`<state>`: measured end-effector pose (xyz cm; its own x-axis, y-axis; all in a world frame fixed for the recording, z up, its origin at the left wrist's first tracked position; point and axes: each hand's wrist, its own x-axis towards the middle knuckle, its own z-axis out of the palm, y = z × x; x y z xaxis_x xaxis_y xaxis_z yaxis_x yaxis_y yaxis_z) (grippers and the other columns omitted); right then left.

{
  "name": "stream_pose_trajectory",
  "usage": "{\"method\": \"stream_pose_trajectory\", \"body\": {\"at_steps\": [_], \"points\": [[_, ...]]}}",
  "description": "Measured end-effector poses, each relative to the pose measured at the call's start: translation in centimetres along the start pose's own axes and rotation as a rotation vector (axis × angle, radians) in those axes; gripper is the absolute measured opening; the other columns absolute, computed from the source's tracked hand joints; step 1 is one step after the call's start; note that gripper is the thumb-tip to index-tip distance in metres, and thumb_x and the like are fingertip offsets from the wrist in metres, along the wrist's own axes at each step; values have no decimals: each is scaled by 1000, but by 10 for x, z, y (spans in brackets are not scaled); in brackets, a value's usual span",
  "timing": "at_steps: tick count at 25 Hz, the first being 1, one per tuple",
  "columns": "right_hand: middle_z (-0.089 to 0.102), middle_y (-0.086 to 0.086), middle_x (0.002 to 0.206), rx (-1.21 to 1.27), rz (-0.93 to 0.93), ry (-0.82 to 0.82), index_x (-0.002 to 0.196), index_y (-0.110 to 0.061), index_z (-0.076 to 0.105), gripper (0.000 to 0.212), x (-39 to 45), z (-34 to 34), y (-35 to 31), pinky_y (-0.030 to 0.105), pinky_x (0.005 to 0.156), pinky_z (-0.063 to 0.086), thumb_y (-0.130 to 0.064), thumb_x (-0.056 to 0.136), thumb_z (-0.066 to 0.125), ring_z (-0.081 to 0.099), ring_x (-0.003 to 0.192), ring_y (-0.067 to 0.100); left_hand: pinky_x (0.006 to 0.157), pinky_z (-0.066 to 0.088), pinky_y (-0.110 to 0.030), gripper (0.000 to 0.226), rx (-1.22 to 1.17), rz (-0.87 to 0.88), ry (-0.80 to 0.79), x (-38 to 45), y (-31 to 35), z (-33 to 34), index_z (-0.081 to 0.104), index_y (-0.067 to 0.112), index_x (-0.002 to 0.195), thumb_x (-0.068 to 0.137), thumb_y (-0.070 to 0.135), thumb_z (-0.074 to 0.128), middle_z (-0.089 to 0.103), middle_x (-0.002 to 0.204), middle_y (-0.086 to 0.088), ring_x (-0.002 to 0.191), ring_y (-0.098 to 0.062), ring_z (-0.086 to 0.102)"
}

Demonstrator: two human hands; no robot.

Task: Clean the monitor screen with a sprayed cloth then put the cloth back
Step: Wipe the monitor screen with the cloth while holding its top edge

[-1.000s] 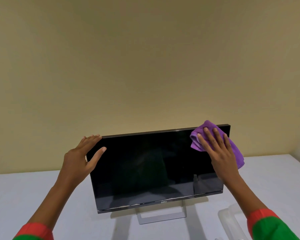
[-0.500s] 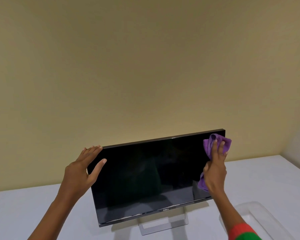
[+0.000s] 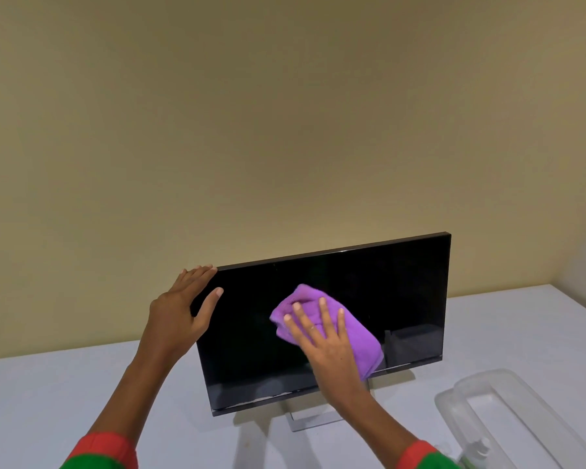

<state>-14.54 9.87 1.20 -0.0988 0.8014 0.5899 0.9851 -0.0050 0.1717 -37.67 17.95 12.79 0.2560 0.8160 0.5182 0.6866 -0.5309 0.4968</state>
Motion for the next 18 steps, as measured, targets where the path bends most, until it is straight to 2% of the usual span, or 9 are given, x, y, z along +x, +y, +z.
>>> {"method": "stream_pose_trajectory", "body": {"at_steps": [3,5,8,11,14,15,16,17,18], "points": [[47,-1,145,-159,-332,3,137,-25,49,57,-9,1,32,64,93,45,-5,83,47,42,132,38,97,44,-43,36,-4,6,2,-2,0,0,57,25,124,88,26,58,54,135,2,134,-19,35],[47,-2,145,-233,-406,15,136,-26,51,52,-11,3,67,66,98,40,-8,88,40,42,133,36,95,45,-43,36,3,5,7,-3,1,1,57,25,124,88,25,59,54,134,2,134,-19,35],[41,0,149,-309,-401,47,140,-26,45,59,-21,3,118,62,102,31,-2,87,37,38,136,36,92,47,-44,37,19,4,14,-1,2,2,57,24,124,87,24,60,55,134,1,133,-19,34],[33,3,153,-312,-239,32,146,-24,33,74,-39,1,161,61,105,32,9,80,34,30,140,39,89,48,-42,36,31,0,24,0,4,3,58,23,123,87,22,59,56,133,0,132,-20,35],[24,4,158,-170,65,-37,149,-24,23,80,-54,-4,177,60,107,32,11,77,27,20,144,39,88,48,-41,34,39,15,35,-1,5,3,58,21,123,88,17,57,57,131,-3,131,-24,38],[23,5,158,-84,181,-54,149,-22,23,81,-56,-5,176,59,105,37,13,76,26,18,144,39,88,48,-41,34,42,20,29,-1,5,2,58,21,123,89,16,57,57,131,-3,131,-24,38],[21,5,158,21,310,-68,149,-21,24,84,-57,-5,173,56,97,45,18,75,29,16,145,38,88,48,-42,35,43,23,23,-1,5,1,58,21,123,89,16,56,57,132,-3,131,-23,37],[17,3,159,124,445,-72,150,-20,23,89,-57,-6,169,51,84,54,24,73,34,14,145,37,88,48,-43,35,42,23,18,-1,4,1,58,21,124,89,16,56,57,132,-3,131,-23,36],[11,-1,160,217,573,-61,150,-22,20,94,-56,-6,163,43,68,55,27,71,38,14,146,35,88,48,-44,35,41,23,13,-1,4,0,57,21,124,90,16,56,56,133,-3,132,-23,36]]}}
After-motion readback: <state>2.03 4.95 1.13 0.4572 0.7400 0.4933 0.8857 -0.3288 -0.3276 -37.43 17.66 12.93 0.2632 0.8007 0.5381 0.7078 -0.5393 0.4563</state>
